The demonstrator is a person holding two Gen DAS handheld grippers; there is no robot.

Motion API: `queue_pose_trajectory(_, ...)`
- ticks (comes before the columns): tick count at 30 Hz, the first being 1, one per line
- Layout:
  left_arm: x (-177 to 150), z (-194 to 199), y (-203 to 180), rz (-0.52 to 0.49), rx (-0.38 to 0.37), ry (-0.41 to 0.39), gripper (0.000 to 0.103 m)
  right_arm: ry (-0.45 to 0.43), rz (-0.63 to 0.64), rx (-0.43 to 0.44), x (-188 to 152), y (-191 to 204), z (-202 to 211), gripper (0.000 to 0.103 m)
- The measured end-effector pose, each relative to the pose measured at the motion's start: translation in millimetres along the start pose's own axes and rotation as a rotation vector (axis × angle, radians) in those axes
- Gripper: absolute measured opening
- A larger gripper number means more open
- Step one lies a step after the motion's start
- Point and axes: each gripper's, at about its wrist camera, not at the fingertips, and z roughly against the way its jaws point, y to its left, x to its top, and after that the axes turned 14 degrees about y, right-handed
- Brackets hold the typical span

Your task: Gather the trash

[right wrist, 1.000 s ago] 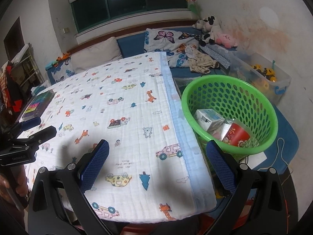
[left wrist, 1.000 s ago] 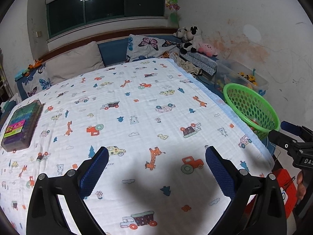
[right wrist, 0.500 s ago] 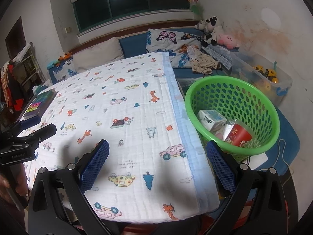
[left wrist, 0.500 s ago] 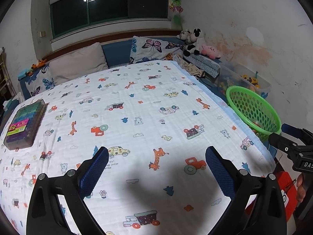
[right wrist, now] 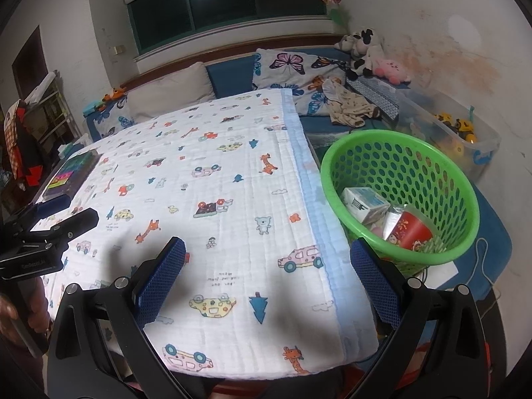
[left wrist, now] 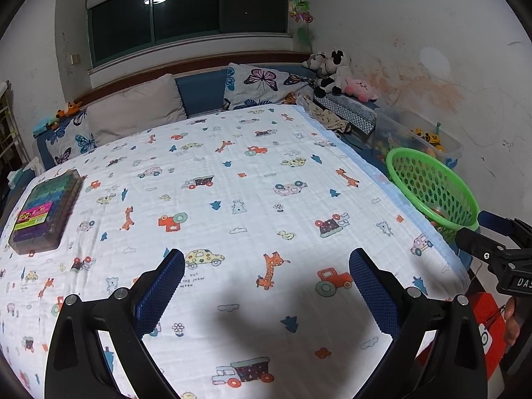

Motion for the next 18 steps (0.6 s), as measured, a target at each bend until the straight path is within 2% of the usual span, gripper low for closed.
queue_pose_trajectory(18,1.5,1.5,0.5,0.004,0.002,-0.002,0.096,0.006,0.005,0.007,-0.5,2.1,-3.2,0.098)
